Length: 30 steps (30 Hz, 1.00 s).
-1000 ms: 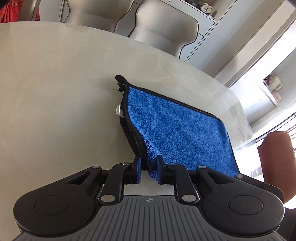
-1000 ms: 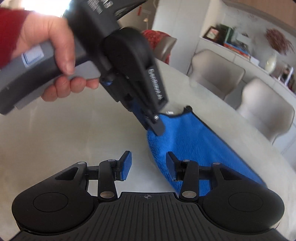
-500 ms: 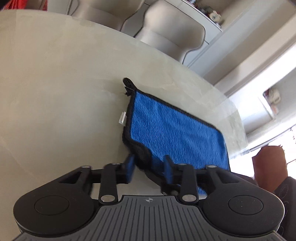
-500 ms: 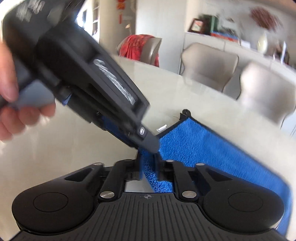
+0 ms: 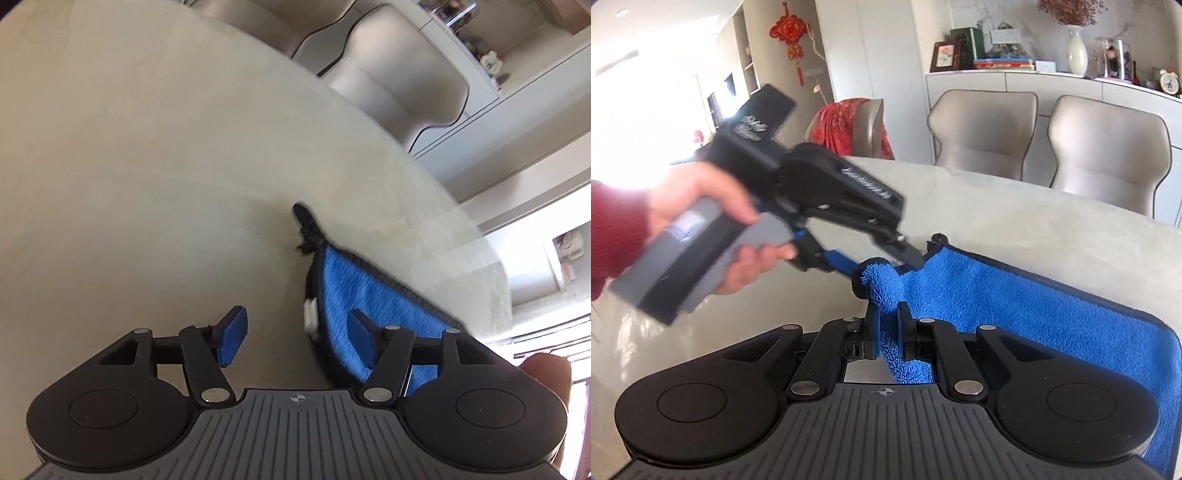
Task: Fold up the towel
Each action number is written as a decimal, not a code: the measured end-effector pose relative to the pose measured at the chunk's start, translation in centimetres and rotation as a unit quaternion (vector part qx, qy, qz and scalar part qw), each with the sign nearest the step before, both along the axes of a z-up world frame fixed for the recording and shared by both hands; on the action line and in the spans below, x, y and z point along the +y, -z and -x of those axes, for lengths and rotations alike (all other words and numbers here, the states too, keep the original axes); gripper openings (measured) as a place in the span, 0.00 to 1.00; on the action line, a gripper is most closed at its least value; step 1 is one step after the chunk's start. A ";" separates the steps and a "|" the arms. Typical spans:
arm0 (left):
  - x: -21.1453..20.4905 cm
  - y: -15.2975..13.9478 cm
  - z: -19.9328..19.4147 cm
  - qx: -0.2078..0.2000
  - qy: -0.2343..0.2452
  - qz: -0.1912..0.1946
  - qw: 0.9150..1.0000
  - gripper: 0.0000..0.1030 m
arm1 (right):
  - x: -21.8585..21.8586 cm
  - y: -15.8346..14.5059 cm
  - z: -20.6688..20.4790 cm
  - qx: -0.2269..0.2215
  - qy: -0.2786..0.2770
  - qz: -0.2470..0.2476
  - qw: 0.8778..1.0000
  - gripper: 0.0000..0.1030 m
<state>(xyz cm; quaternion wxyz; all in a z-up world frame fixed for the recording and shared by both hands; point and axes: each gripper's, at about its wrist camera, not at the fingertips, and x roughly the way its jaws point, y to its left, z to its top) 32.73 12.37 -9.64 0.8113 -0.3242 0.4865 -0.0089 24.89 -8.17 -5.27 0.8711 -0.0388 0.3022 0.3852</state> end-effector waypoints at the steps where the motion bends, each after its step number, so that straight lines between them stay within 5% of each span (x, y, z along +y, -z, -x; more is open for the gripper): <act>1: 0.0 0.1 -0.5 -0.001 -0.003 0.006 1.000 0.65 | -0.1 0.0 0.1 -0.001 -0.001 0.000 1.000 0.09; 5: -0.6 0.4 -2.6 -0.005 0.006 0.007 1.000 0.60 | -0.1 -0.1 -0.4 0.000 -0.002 -0.002 1.000 0.09; 8: -1.4 0.3 -3.6 -0.010 0.024 -0.014 1.000 0.06 | 0.0 0.1 -0.5 0.003 0.000 -0.001 1.000 0.09; 13: -2.3 0.0 -3.6 -0.019 0.033 -0.043 0.998 0.05 | 0.9 1.3 -0.5 0.007 0.000 0.020 1.000 0.14; 17: -2.1 0.0 -3.4 -0.017 0.026 -0.041 0.999 0.05 | 2.0 2.3 -0.3 0.007 -0.005 0.041 0.999 0.29; 28: -1.8 0.0 -3.9 -0.010 0.036 -0.048 0.998 0.06 | 5.9 3.8 -0.1 -0.049 -0.067 0.100 0.992 0.31; 30: -1.7 0.0 -4.1 -0.009 0.039 -0.047 0.998 0.05 | 6.3 3.8 -0.4 -0.054 -0.073 0.099 0.991 0.20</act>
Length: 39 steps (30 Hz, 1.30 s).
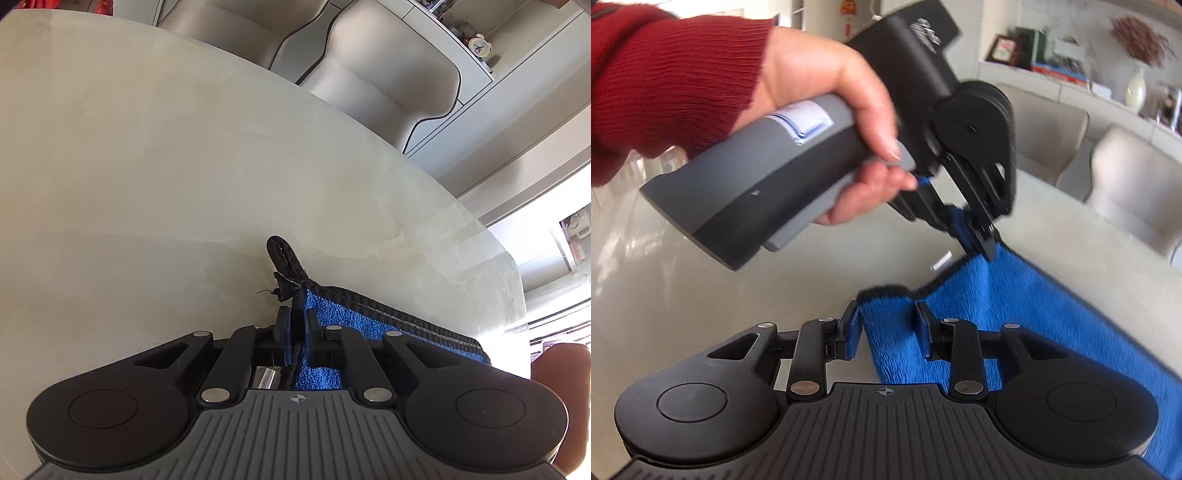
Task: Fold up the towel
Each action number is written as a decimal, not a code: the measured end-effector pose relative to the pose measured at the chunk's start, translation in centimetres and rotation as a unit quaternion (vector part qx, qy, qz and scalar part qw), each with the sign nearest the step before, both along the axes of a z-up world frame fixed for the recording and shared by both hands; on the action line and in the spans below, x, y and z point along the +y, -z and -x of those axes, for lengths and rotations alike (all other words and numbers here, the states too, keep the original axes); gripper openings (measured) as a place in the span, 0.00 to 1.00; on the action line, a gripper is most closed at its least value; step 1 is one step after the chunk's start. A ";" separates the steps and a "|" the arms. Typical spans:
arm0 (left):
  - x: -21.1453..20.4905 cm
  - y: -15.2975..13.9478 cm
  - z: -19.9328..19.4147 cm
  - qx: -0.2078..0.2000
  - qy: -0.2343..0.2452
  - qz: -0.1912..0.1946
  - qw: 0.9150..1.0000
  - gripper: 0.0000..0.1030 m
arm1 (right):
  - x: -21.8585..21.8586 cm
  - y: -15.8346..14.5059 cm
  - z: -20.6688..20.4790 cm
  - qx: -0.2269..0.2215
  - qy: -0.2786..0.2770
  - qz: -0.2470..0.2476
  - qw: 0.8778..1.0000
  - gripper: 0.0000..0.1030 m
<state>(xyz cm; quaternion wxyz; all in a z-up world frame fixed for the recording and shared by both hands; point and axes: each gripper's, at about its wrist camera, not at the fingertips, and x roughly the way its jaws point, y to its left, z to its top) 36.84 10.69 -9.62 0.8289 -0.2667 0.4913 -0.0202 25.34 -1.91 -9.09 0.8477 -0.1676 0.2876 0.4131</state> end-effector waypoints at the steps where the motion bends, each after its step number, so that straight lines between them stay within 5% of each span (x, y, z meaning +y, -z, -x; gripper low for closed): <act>1: 0.0 0.1 -0.1 0.000 0.001 0.000 1.000 0.05 | -0.2 -0.1 -0.3 0.007 0.006 -0.008 1.000 0.13; 6: -0.7 -1.2 -0.7 -0.013 0.019 0.001 1.000 0.05 | -4.6 -1.7 -1.6 0.072 0.093 -0.129 0.985 0.09; 14: -6.2 -5.7 -2.4 -0.070 0.081 0.019 0.994 0.05 | -12.7 -4.9 -0.1 0.072 0.207 -0.236 0.947 0.09; 19: -12.4 -7.5 -3.4 -0.100 0.140 -0.002 0.985 0.04 | -17.5 -4.5 1.3 0.081 0.269 -0.263 0.923 0.09; 24: -18.3 -6.2 -4.5 -0.089 0.189 -0.014 0.978 0.04 | -20.7 -2.6 2.4 0.102 0.323 -0.270 0.901 0.09; 31: -20.4 -4.3 -2.4 -0.085 0.220 -0.017 0.972 0.04 | -23.7 0.1 3.4 0.124 0.363 -0.282 0.879 0.10; 34: -20.0 -3.8 -1.5 -0.079 0.224 -0.020 0.971 0.04 | -24.2 1.0 3.3 0.148 0.374 -0.285 0.870 0.14; 36: -19.7 -3.8 -0.9 -0.083 0.225 -0.026 0.971 0.05 | -24.5 1.3 3.1 0.164 0.377 -0.286 0.866 0.36; 39: -18.6 -3.6 0.1 -0.083 0.220 -0.031 0.971 0.06 | -25.4 1.5 2.3 0.196 0.365 -0.298 0.860 0.45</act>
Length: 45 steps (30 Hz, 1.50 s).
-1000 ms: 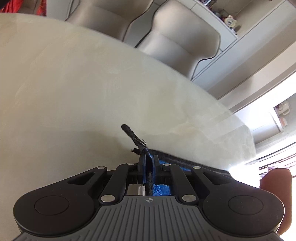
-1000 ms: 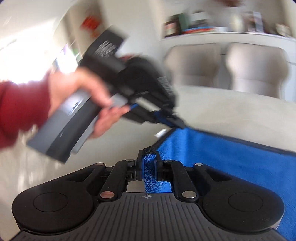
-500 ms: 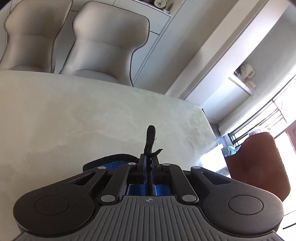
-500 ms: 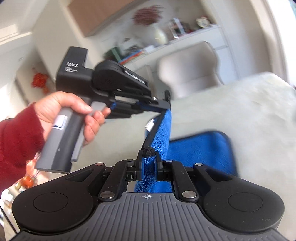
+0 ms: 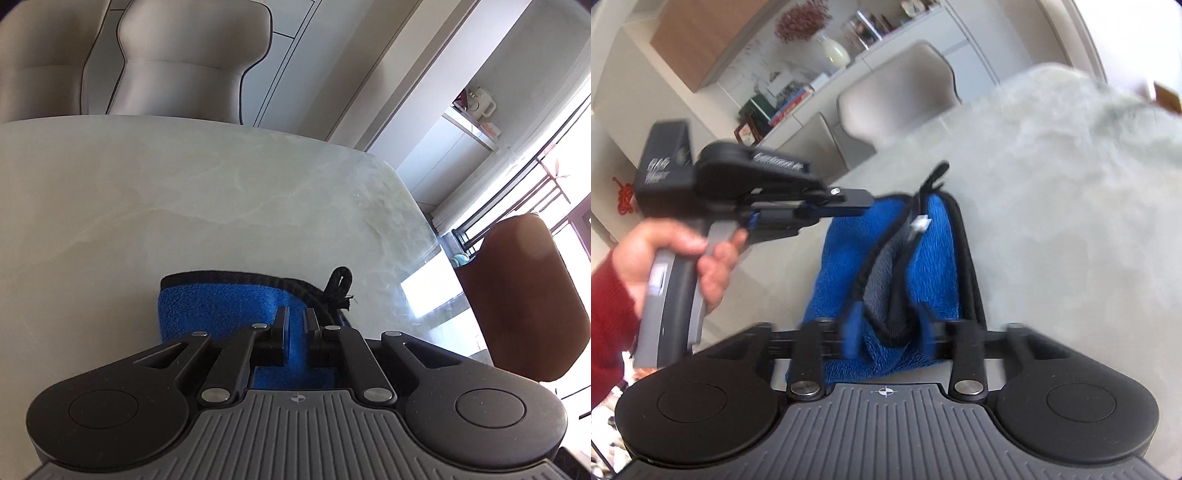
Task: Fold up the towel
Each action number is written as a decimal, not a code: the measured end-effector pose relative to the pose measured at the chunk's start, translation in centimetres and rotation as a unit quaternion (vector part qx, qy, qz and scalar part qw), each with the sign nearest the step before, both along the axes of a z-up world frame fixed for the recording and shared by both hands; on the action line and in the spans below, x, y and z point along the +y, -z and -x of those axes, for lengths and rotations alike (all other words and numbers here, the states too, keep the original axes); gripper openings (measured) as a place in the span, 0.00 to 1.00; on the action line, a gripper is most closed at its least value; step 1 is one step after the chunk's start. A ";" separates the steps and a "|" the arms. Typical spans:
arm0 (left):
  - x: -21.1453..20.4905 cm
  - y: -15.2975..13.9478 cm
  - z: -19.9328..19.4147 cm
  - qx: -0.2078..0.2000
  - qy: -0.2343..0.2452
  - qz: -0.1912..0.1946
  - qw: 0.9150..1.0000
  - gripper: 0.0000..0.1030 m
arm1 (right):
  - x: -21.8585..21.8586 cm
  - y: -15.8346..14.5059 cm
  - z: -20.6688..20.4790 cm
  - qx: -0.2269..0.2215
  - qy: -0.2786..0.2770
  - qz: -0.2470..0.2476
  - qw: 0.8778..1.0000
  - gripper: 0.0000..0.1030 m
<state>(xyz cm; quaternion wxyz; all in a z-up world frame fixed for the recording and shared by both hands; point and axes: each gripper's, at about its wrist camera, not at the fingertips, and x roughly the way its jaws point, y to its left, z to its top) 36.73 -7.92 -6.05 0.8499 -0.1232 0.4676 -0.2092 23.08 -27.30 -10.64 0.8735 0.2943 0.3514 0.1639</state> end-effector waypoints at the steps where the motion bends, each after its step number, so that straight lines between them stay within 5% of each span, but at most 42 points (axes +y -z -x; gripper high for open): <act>1: 0.6 0.2 0.5 0.001 -0.003 -0.001 1.000 0.06 | -0.3 0.0 -0.3 0.002 -0.005 -0.007 1.000 0.49; 3: 1.6 0.5 1.0 0.007 -0.012 0.001 1.000 0.07 | -0.6 0.1 -1.6 0.008 -0.012 -0.007 1.000 0.57; 10: 4.0 1.1 2.3 0.022 -0.033 0.015 0.999 0.07 | 0.1 0.4 -5.8 0.010 -0.042 0.002 0.999 0.53; 12: 4.0 1.2 2.4 0.022 -0.033 0.015 0.999 0.08 | 0.2 0.3 -6.3 0.004 -0.044 0.011 0.999 0.13; 13: 4.1 1.2 2.6 0.023 -0.033 0.016 0.999 0.08 | 0.3 0.2 -6.5 -0.001 -0.046 0.017 0.999 0.10; 17: 3.9 1.4 2.8 0.020 -0.027 0.015 0.999 0.10 | 0.1 -1.0 -6.3 -0.034 -0.046 0.031 0.998 0.09; 29: 2.0 2.2 3.0 0.008 -0.006 0.017 1.000 0.18 | -1.1 0.1 -5.7 -0.001 -0.029 0.084 0.996 0.10; 35: 2.2 1.7 3.4 -0.002 0.005 0.010 1.000 0.23 | -1.0 -2.1 -4.2 -0.048 -0.010 0.136 0.989 0.14; 39: 2.4 0.6 5.4 -0.025 0.013 0.006 1.000 0.31 | -0.1 -3.6 -2.1 -0.074 -0.085 0.114 0.987 0.14; 45: 3.1 0.6 8.7 -0.027 0.010 0.013 1.000 0.34 | 1.4 -3.3 0.3 -0.056 -0.109 0.193 0.973 0.20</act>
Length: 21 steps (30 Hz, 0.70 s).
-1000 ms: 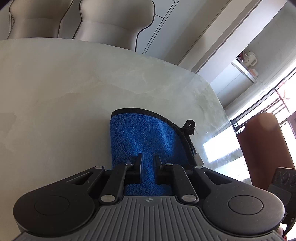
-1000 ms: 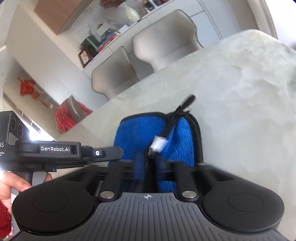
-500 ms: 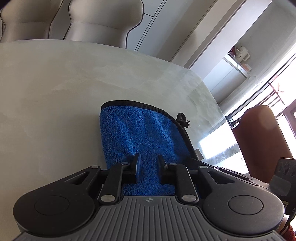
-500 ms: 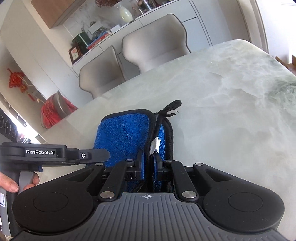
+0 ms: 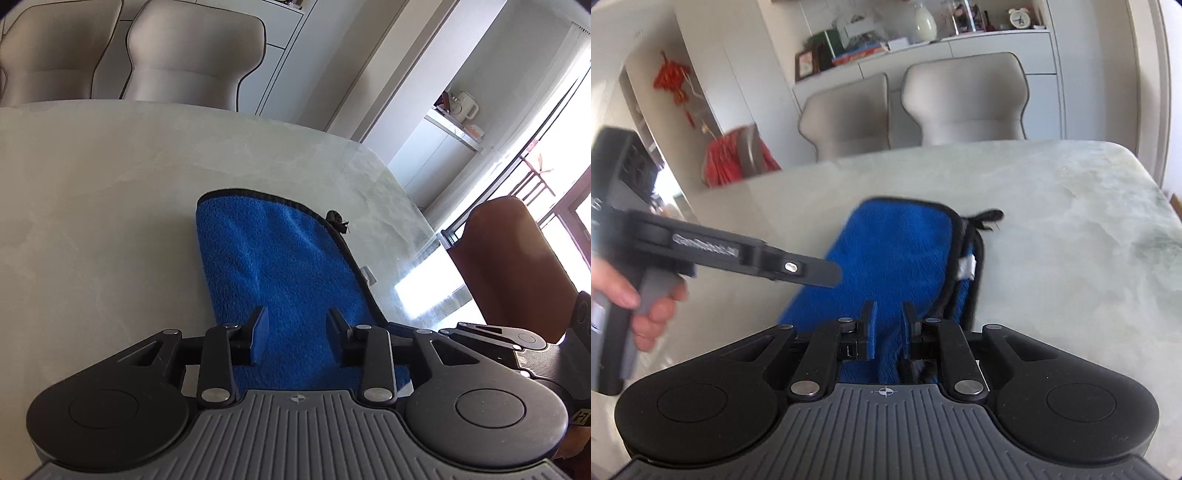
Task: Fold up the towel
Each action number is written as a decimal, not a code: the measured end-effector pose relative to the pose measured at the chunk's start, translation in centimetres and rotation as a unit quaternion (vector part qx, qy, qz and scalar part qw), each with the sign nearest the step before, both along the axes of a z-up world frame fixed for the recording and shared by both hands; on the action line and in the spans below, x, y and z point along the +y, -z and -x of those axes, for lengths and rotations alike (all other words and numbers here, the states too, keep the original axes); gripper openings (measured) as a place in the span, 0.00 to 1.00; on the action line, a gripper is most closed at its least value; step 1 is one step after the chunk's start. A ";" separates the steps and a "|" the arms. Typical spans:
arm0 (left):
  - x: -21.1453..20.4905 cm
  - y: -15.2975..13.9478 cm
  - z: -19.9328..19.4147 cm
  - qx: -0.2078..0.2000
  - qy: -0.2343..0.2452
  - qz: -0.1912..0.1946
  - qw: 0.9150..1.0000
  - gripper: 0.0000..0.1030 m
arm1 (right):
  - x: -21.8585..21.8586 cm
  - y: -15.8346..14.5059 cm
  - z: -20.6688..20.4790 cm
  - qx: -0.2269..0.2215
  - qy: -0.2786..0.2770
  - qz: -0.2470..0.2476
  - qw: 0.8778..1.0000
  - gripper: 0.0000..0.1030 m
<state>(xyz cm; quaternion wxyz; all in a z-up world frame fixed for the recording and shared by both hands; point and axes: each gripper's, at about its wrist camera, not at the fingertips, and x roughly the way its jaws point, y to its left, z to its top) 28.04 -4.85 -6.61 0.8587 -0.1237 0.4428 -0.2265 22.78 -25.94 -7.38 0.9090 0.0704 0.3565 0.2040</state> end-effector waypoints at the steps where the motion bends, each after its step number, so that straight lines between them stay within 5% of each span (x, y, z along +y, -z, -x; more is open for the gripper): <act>1: 0.1 0.0 0.3 0.002 0.000 0.000 1.000 0.34 | -0.2 0.0 0.3 -0.001 0.007 -0.002 1.000 0.25; 2: 0.1 0.1 0.5 0.003 0.001 0.001 1.000 0.35 | -0.5 -0.1 0.5 -0.003 0.015 -0.007 1.000 0.34; 8: 0.4 0.4 1.2 0.010 -0.006 0.006 1.000 0.36 | -0.9 0.5 0.8 0.012 0.016 -0.010 1.000 0.35; 10: 0.4 0.3 1.2 0.010 -0.007 0.005 1.000 0.36 | -0.7 0.8 0.7 0.016 0.004 -0.020 1.000 0.24; 11: 0.3 0.2 1.1 0.010 -0.006 0.003 1.000 0.37 | -0.7 0.9 0.6 0.019 -0.002 -0.024 1.000 0.10; 21: -0.7 0.8 1.2 0.011 0.011 -0.005 1.000 0.41 | -2.3 1.5 0.2 0.044 0.019 0.000 0.999 0.07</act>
